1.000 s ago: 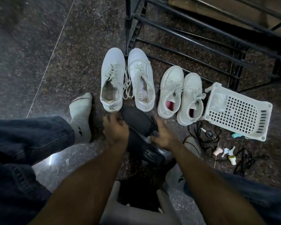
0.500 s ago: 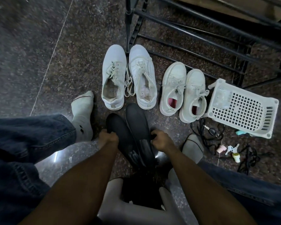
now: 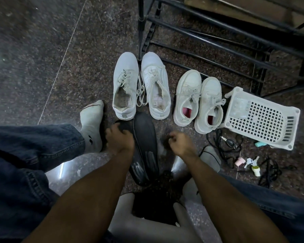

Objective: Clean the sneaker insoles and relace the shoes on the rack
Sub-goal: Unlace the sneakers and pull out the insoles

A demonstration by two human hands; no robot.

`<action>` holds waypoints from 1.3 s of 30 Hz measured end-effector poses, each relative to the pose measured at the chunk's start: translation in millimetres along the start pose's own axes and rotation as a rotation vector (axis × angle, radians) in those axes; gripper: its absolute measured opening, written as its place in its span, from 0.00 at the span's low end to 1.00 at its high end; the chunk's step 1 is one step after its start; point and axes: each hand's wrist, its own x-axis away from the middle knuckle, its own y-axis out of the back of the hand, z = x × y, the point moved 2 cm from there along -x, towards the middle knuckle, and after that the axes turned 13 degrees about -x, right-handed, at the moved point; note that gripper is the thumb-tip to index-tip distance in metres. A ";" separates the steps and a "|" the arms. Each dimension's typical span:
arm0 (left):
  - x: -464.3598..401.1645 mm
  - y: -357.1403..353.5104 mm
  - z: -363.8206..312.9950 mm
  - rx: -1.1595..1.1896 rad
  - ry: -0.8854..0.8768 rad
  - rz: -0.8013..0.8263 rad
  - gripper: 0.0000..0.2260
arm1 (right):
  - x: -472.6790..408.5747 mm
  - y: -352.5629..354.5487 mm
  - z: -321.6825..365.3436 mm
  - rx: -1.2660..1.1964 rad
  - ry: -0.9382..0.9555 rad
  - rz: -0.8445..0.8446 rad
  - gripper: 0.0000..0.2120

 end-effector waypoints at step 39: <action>69.6 -48.6 -149.3 -0.397 -0.665 0.651 0.17 | 20.3 47.5 -22.2 0.040 -0.114 -0.195 0.16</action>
